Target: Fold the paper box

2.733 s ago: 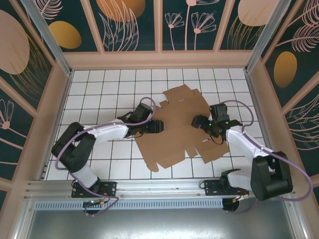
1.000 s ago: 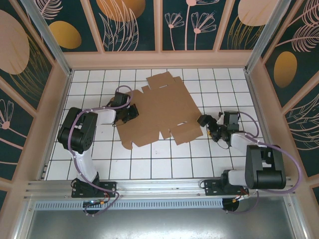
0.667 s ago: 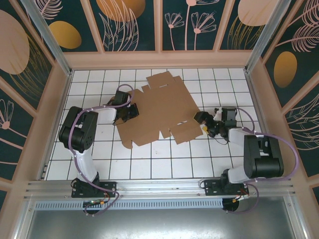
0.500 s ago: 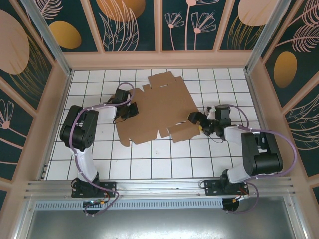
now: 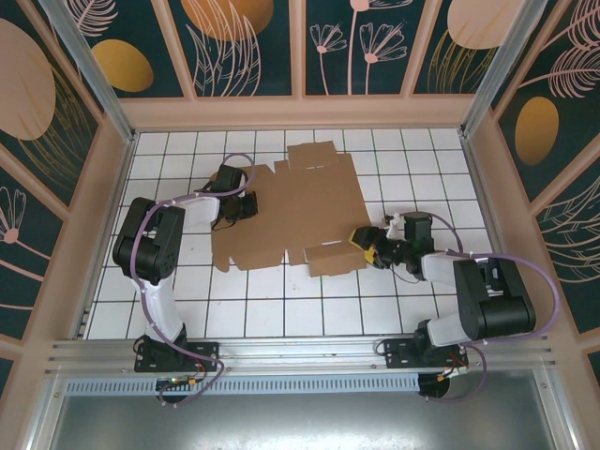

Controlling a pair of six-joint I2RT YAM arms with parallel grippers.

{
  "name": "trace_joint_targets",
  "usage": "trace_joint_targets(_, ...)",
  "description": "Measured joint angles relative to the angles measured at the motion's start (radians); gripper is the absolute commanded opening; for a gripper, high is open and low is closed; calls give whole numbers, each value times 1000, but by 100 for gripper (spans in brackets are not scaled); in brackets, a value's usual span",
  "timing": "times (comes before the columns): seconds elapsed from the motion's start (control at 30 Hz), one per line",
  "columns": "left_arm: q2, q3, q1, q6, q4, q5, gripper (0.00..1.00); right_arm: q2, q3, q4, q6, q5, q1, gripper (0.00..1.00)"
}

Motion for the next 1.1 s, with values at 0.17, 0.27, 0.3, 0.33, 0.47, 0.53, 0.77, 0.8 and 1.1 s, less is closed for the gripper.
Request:
trace_joint_targets(0.17,-7,0,0,0,-9,-18,0,-8,-2,5,43,-19,-2,27)
trace_joint_targets(0.27,-17,-1,0,0,-27,-28,1,-10,-8,9,64,-26,-2,18)
trace_joint_targets(0.3,-22,-3,0,1,-37,-32,2,-10,-11,12,68,-27,-2,15)
trace_joint_targets(0.33,-29,-7,0,4,-49,-34,4,-10,-16,13,72,-28,-2,12)
trace_joint_targets(0.47,-64,-20,0,17,-99,-42,21,-10,-27,14,87,-29,-2,6)
trace_joint_targets(0.53,-98,-34,-2,29,-122,-42,30,-11,-28,16,94,-29,-2,5)
trace_joint_targets(0.77,-267,-24,-70,92,-225,-77,60,-32,-28,19,98,-24,-2,0)
trace_joint_targets(0.8,-288,-18,-86,102,-234,-89,60,-33,-28,19,98,-23,-2,0)
trace_joint_targets(1.1,-402,12,-310,266,-268,-222,69,-34,-40,30,116,-23,-2,0)
